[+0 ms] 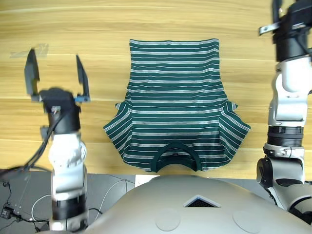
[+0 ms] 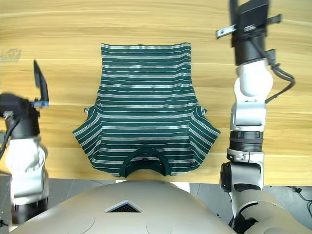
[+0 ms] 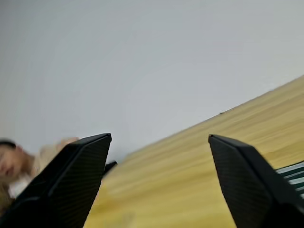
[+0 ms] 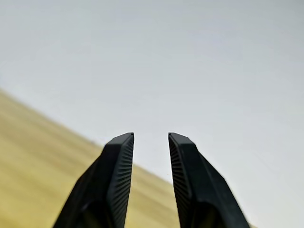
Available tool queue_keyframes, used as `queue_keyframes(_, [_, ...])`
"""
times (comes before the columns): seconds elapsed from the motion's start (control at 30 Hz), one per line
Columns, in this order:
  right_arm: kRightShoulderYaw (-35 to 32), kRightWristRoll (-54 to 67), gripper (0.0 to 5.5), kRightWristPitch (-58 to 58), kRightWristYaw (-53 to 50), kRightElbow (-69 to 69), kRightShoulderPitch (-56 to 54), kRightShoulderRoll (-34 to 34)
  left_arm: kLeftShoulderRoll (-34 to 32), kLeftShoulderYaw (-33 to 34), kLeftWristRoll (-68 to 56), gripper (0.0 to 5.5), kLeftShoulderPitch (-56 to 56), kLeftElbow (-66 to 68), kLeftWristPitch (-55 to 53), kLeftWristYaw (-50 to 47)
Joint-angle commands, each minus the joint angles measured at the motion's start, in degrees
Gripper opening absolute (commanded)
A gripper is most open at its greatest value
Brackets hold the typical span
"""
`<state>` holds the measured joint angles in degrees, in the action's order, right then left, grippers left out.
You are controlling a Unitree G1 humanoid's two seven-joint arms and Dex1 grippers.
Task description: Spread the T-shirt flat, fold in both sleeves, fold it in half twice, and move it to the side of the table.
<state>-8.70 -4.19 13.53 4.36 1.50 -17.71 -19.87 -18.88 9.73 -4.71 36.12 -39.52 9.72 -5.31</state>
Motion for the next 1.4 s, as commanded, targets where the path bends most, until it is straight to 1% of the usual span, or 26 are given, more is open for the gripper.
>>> queue_keyframes(0.03, [-3.7, 1.4, 1.34, 1.0, -2.1, 3.4, -0.8, -0.4, 8.6, -1.0, -6.7, 3.83, 14.6, 0.8, -4.5, 0.1])
queue_keyframes(0.13, [-3.6, 1.2, 1.34, 0.5, -1.8, 3.3, -1.4, -0.4, 11.5, -5.8, -8.3, 3.83, 21.1, 3.6, -4.7, 3.6])
queue_keyframes(0.27, [-2.7, 0.7, 1.34, 0.4, -1.0, 3.9, -1.1, -0.6, 13.2, -8.4, -8.8, 3.83, 22.5, 6.9, -7.1, 5.6])
queue_keyframes(0.33, [-2.8, 0.9, 1.34, 0.4, -0.8, 3.8, -1.3, -0.9, 13.1, -9.5, -9.0, 3.83, 22.2, 7.8, -8.5, 7.0])
queue_keyframes(0.47, [-2.9, 1.2, 1.34, -0.2, -0.3, 4.0, -0.6, -0.9, 12.5, -9.0, -5.9, 3.83, 17.6, 10.5, -9.9, 7.2])
queue_keyframes(0.7, [-1.5, 1.0, 1.34, 0.0, 1.0, 2.7, -1.0, -0.4, 12.6, -10.1, -3.1, 3.83, 15.3, 12.5, -10.6, 7.9])
queue_keyframes(0.73, [-1.3, 1.0, 1.38, 0.1, 1.1, 2.6, -0.8, -0.3, 12.5, -9.8, -2.8, 3.62, 14.9, 13.0, -10.8, 7.8])
queue_keyframes(0.77, [-1.2, 0.9, 1.38, 0.1, 1.2, 2.5, -0.6, -0.3, 12.4, -9.5, -2.5, 3.57, 14.6, 13.2, -11.0, 7.7])
queue_keyframes(0.83, [-1.2, 1.0, 1.38, 0.2, 1.2, 2.5, -0.3, -0.3, 12.4, -9.3, -2.0, 3.19, 13.9, 13.6, -11.5, 7.8])
queue_keyframes(0.93, [-1.0, 0.4, 1.38, 0.3, 1.3, 2.6, 0.4, -0.4, 12.7, -9.3, -1.4, 2.81, 12.4, 14.8, -12.1, 7.9])
queue_keyframes(1.07, [-1.0, 0.3, 1.38, -0.1, 1.3, 2.8, 1.4, -0.5, 12.9, -8.6, -0.1, 2.11, 11.0, 16.3, -12.4, 7.2])
queue_keyframes(1.4, [0.3, 1.5, 1.38, -2.2, 2.0, 2.0, 2.2, 0.6, 13.9, -8.9, 2.3, 0.63, 10.5, 16.3, -11.2, 6.8])
